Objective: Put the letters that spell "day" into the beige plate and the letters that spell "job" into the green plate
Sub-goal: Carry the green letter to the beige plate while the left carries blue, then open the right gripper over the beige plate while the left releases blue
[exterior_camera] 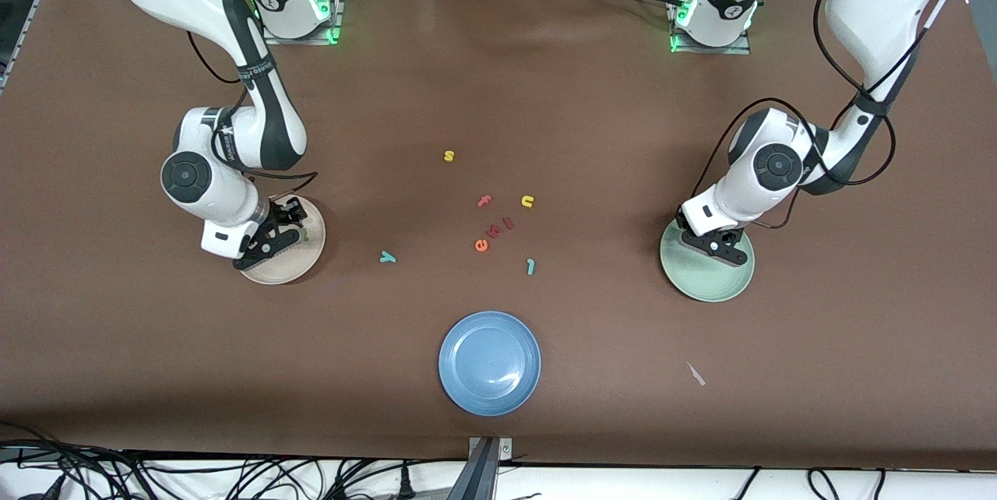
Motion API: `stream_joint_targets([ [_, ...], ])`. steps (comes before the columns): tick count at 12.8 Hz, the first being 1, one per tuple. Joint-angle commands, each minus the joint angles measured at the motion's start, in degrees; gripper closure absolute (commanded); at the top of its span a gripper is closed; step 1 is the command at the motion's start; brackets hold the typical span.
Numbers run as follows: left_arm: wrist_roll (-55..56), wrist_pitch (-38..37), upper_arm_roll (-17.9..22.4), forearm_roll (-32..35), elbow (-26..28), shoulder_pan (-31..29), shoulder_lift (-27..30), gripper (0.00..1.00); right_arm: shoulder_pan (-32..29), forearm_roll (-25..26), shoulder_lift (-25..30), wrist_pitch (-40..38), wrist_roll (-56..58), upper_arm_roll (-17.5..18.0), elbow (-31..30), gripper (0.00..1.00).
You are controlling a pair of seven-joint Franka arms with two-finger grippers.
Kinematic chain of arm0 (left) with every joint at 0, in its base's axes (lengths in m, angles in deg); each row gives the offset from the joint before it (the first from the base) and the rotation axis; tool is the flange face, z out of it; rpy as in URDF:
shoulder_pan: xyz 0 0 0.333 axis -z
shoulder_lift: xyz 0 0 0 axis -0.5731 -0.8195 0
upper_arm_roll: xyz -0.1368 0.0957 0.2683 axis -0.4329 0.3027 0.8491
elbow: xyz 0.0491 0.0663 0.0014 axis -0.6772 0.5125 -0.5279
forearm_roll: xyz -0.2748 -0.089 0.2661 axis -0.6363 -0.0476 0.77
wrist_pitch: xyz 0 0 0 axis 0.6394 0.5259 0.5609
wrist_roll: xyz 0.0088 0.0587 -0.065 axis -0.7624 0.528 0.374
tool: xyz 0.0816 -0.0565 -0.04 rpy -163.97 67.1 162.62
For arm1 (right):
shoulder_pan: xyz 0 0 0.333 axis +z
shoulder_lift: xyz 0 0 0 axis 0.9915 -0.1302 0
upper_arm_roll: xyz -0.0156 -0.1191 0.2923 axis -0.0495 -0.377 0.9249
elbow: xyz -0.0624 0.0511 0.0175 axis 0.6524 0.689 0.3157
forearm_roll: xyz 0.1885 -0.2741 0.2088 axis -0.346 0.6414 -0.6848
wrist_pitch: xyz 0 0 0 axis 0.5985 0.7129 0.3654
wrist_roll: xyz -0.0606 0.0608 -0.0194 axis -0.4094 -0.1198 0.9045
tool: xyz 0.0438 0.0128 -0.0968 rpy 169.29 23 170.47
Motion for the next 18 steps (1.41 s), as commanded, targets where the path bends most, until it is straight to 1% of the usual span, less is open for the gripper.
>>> stream_joint_targets([
  [1,-0.04,1.3,-0.63,1.84,0.96,-0.53,0.39,1.0,-0.12,-1.33,2.0,-2.35,1.17,1.48,0.26,0.0],
  [2,0.05,1.3,-0.63,1.84,0.96,-0.53,0.39,0.98,-0.21,-1.33,2.0,-4.72,1.17,2.44,2.19,0.0],
  [3,-0.04,1.3,-0.63,1.84,0.87,-0.53,0.39,0.9,-0.12,-1.25,1.74,-6.48,1.34,2.8,3.95,0.0],
  [4,-0.21,1.3,-0.63,1.84,0.87,-0.53,0.39,0.58,0.14,-1.33,1.21,-7.72,1.08,2.98,5.53,0.0],
  [5,-0.3,1.22,-0.63,1.84,0.87,-0.53,0.57,0.32,0.4,-1.42,0.86,-7.9,0.99,4.11,6.33,0.0],
  [6,-0.48,0.87,-0.63,1.84,0.79,-0.53,1.0,0.1,0.4,-1.34,-0.54,-7.91,1.08,4.99,8.17,0.0],
  [7,-0.48,0.78,-0.72,1.84,0.7,-0.53,1.36,0.0,0.49,-1.33,-2.29,-7.91,1.17,6.04,10.36,0.0],
  [8,-0.39,0.69,-0.72,1.84,0.52,-0.53,1.71,0.0,0.41,-1.33,-3.96,-7.91,1.6,6.92,12.03,0.0],
  [10,-0.04,-1.84,-0.98,1.76,0.09,-0.44,3.2,0.0,0.41,-1.25,-5.47,-7.99,3.18,8.24,14.85,0.0],
  [14,0.31,-4.4,-1.51,0.97,-1.05,-0.09,5.4,0.0,0.4,-1.16,-8.19,-7.56,7.23,10.53,18.02,0.0],
  [16,3.45,-9.22,-4.05,0.88,-3.68,-0.18,5.49,0.0,0.49,-0.81,-10.03,-7.38,9.77,11.85,20.74,0.0],
  [17,6.17,-12.11,-5.71,0.79,-5.52,0.0,5.4,0.0,0.49,-0.63,-10.74,-6.6,11.09,11.85,20.84,0.0],
  [18,8.81,-14.93,-6.95,0.79,-7.89,0.35,5.23,0.0,0.49,-0.72,-11.36,-4.24,13.8,11.94,20.84,0.0],
])
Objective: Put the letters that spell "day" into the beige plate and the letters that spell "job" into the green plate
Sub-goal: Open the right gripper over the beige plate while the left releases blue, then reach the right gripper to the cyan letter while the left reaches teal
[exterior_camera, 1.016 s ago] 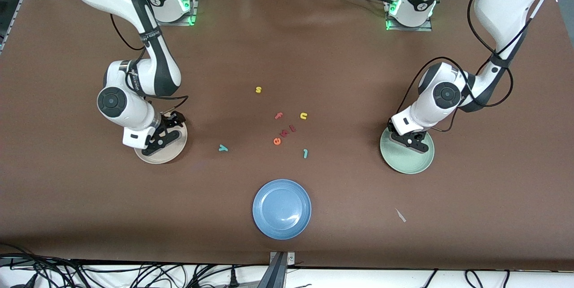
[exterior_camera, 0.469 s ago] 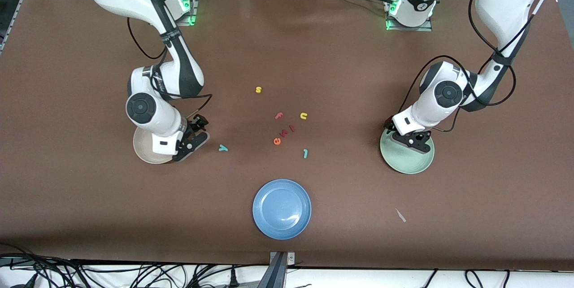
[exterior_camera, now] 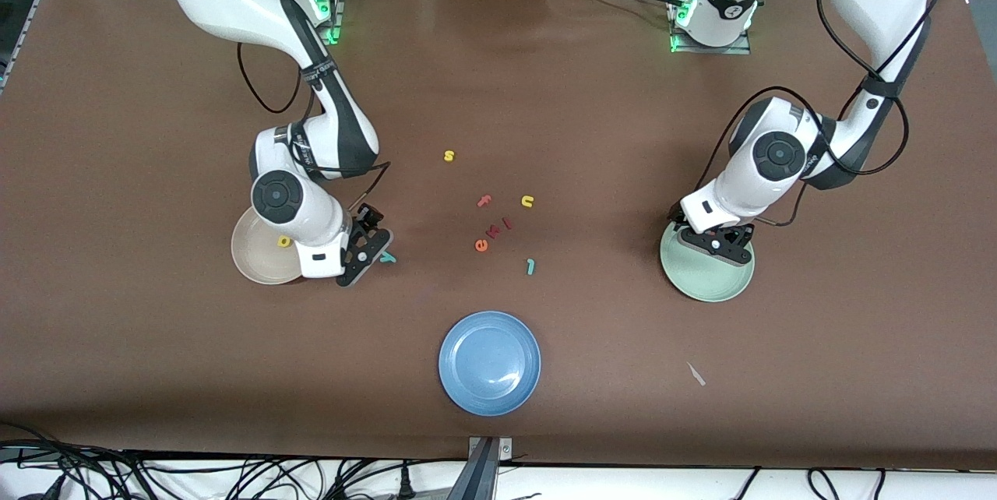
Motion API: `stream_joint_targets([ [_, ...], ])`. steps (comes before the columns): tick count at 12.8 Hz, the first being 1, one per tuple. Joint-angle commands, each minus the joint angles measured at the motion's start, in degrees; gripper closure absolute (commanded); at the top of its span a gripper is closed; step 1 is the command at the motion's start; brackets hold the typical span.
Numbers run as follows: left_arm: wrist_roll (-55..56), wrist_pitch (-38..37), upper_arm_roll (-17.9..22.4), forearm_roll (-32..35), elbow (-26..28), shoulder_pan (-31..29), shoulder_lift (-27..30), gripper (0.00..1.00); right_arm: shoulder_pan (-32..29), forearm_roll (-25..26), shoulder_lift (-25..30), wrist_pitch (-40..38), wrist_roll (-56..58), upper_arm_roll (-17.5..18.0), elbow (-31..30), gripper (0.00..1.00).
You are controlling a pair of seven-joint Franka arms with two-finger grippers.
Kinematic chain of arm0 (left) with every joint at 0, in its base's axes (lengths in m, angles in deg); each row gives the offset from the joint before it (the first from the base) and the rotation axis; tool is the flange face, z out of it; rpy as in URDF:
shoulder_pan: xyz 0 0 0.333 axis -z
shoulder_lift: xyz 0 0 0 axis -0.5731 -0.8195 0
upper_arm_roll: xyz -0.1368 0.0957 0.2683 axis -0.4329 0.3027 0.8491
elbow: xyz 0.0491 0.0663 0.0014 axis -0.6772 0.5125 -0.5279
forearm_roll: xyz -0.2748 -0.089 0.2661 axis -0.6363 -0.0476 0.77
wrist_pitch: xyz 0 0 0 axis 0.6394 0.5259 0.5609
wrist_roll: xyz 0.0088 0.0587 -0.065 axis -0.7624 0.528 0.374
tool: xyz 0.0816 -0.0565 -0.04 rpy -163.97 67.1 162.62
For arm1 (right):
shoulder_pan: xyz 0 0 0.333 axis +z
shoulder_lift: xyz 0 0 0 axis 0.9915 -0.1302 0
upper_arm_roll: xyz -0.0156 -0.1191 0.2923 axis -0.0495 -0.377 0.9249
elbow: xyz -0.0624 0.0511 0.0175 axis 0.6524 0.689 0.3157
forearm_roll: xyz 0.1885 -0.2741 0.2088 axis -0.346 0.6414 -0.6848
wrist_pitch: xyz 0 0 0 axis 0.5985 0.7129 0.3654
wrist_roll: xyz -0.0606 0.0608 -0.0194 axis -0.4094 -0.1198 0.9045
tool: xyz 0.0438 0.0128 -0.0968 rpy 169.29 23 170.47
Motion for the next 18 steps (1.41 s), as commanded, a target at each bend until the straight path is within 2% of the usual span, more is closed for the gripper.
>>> stream_joint_targets([
  [1,7.19,-8.29,-3.46,0.7,-5.93,1.1,0.42,0.0,-0.35,-0.69,-3.03,3.49,6.85,0.44,2.02,0.0],
  [2,9.22,-10.49,-3.74,-0.43,-8.39,2.5,-0.01,0.0,-0.35,-0.6,-3.38,4.03,7.66,0.44,1.94,0.0],
  [5,11.6,-11.04,-3.74,-7.19,-14.38,6.28,-2.65,0.0,-0.26,-0.42,-4.61,6.49,10.48,0.53,2.11,0.0],
  [7,15.63,-11.04,-3.65,-7.83,-15.8,8.39,-4.14,0.0,-0.26,-0.42,-5.14,8.15,11.09,0.62,2.11,0.0],
  [11,25.93,-10.96,-2.6,-6.95,-22.82,16.2,-10.11,0.0,-0.26,-0.69,-6.98,11.32,11.36,2.72,2.11,0.0],
  [14,26.11,-10.96,3.0,-7.04,-31.68,24.98,-15.56,0.0,-0.26,-0.69,-7.16,11.51,11.45,2.82,2.11,0.02],
  [16,26.29,-10.87,9.32,-7.39,-35.12,31.92,-17.85,0.0,-0.26,-0.6,-7.16,11.33,11.45,2.82,2.02,0.09],
  [18,26.2,-10.43,12.07,-7.39,-39.76,35.72,-21.79,0.0,-0.26,-0.42,-7.16,11.16,11.45,2.82,2.02,0.17],
])
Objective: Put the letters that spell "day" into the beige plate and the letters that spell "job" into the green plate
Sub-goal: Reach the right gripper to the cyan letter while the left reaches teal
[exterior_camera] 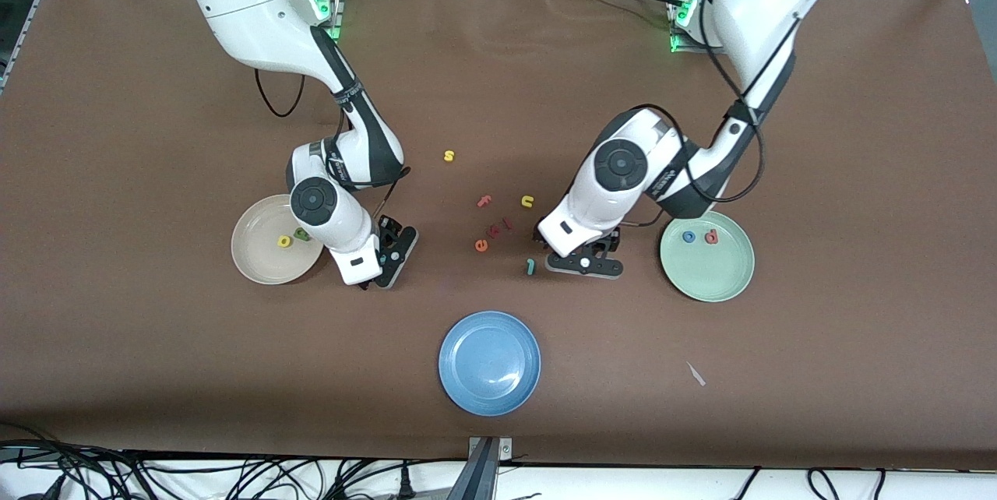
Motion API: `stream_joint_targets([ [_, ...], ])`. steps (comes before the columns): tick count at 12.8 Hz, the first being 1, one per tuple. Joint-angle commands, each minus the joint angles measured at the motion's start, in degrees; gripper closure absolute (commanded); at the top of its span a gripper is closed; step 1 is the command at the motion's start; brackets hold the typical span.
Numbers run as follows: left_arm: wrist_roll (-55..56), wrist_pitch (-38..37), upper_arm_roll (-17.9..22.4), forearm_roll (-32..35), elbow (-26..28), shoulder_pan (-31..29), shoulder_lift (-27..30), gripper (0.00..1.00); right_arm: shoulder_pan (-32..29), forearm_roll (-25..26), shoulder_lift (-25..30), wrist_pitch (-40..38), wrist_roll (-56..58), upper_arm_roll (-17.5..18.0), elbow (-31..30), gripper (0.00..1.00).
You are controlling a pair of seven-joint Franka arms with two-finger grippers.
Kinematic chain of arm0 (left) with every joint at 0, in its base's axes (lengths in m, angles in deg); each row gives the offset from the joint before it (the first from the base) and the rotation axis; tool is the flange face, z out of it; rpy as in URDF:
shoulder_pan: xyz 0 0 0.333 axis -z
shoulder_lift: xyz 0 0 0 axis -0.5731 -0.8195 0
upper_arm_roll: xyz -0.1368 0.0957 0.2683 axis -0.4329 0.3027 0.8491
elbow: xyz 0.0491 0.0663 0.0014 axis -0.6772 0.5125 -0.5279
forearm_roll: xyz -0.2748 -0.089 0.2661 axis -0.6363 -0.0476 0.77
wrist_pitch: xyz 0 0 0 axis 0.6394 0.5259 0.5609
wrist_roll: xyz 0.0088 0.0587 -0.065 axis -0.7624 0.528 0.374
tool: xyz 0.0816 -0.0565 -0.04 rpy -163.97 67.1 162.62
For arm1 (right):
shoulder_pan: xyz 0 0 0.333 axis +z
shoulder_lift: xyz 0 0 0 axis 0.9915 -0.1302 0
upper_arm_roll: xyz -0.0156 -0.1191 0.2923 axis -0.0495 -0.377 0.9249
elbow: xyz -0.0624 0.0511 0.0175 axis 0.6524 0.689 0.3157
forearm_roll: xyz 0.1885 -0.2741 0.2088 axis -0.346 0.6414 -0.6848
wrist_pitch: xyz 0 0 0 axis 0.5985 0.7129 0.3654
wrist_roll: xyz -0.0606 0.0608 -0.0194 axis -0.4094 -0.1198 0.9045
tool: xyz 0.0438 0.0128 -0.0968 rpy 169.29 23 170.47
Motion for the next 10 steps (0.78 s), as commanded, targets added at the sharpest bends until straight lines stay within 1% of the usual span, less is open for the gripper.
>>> stream_joint_targets([
  [1,-0.18,-0.72,2.76,-0.79,-10.06,4.84,-7.4,0.0,-0.22,-0.51,-0.81,0.1,1.33,0.31,1.23,0.21],
  [2,-0.18,-0.72,3.11,-0.7,-12.01,5.64,-8.91,0.0,-0.22,-0.51,-0.81,0.02,1.16,0.31,1.23,0.23],
  [4,-0.35,-0.64,4.77,-0.79,-12.38,6.96,-9.45,0.0,-0.22,-0.51,-0.81,-0.07,1.07,0.31,1.23,0.34],
  [5,-0.27,-0.55,4.95,-0.79,-12.64,7.31,-10.14,0.0,-0.22,-0.51,-0.81,-0.07,1.07,0.39,1.23,0.37],
  [6,-0.27,-0.02,5.22,-0.7,-13.43,8.27,-11.11,0.0,-0.13,-0.51,-0.81,-0.07,0.81,0.39,1.23,0.42],
  [8,-0.09,1.12,7.23,-0.79,-14.05,10.03,-11.91,0.0,0.04,-0.69,-0.81,-0.07,0.28,0.48,1.14,0.52],
  [10,-0.35,2.0,7.5,-0.7,-14.58,10.65,-12.96,0.03,0.22,-0.78,-0.72,-0.25,0.28,0.48,0.96,0.58],
])
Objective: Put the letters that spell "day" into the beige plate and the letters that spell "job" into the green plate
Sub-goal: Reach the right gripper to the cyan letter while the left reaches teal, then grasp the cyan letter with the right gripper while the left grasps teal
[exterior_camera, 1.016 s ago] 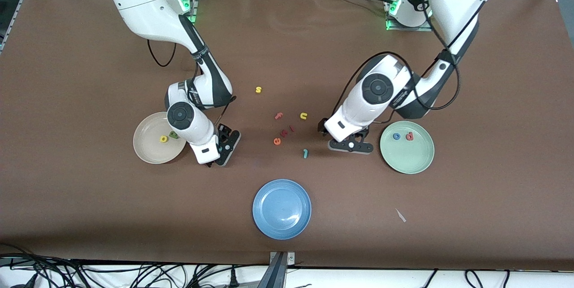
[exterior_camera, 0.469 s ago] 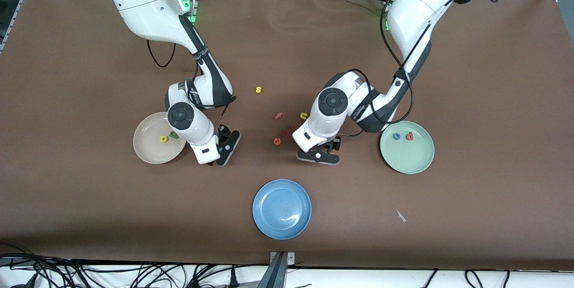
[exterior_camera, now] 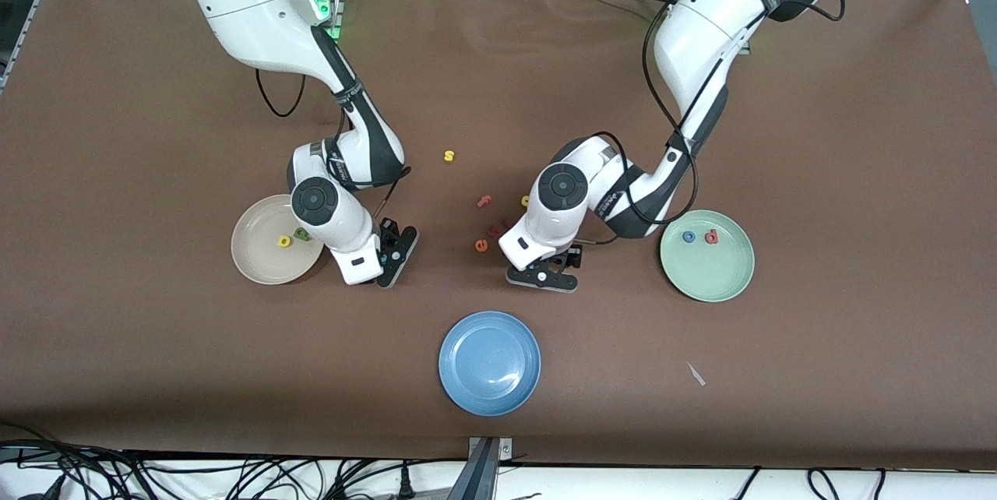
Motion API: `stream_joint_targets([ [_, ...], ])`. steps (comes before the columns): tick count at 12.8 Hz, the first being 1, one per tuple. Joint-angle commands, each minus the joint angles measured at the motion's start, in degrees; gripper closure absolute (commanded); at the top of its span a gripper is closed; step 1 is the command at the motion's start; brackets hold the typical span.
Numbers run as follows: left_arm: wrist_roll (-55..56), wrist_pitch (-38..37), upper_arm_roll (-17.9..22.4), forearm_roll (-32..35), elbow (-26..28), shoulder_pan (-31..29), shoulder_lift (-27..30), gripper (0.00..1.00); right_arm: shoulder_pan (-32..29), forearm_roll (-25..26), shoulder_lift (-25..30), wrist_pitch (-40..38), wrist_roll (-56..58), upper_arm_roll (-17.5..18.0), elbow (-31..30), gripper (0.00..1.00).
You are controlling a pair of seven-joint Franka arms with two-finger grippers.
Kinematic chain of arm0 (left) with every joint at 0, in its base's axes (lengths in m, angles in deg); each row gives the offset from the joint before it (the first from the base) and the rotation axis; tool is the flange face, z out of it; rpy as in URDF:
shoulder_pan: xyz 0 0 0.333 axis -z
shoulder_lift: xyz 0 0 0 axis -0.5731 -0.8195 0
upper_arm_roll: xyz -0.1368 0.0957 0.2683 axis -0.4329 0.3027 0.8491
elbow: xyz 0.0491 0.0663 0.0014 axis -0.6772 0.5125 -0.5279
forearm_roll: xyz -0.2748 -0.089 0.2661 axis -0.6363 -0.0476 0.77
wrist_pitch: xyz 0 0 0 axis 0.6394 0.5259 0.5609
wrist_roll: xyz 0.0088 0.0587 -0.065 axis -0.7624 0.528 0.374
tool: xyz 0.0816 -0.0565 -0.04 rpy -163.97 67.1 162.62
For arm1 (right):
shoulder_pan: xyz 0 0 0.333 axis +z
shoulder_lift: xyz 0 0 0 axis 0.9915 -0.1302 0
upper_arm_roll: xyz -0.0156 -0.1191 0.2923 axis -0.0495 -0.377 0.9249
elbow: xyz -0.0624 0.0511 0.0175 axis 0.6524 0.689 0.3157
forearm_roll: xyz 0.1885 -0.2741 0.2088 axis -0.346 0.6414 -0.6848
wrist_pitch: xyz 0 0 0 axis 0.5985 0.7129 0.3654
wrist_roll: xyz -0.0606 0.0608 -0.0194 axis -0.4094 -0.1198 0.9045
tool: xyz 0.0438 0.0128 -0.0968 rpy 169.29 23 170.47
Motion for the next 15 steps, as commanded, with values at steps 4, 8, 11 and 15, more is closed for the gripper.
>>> stream_joint_targets([
  [4,-0.95,1.03,6.77,-0.7,-2.81,6.89,-3.08,0.33,0.19,-0.78,-0.58,-0.58,0.07,0.4,0.78,0.7],
  [8,-0.77,0.94,6.87,-0.61,-2.81,6.81,-2.64,0.65,0.28,-0.87,-0.58,-0.58,0.07,0.4,0.69,0.76],
  [11,-0.77,0.94,6.87,-0.52,-2.72,6.81,-2.64,0.67,0.28,-1.04,-0.58,-0.58,0.07,0.4,0.69,0.83],
  [15,-0.51,0.94,6.96,-0.61,-2.72,6.81,-2.73,0.68,0.28,-1.04,-0.58,-0.58,0.07,0.4,0.69,0.87],
])
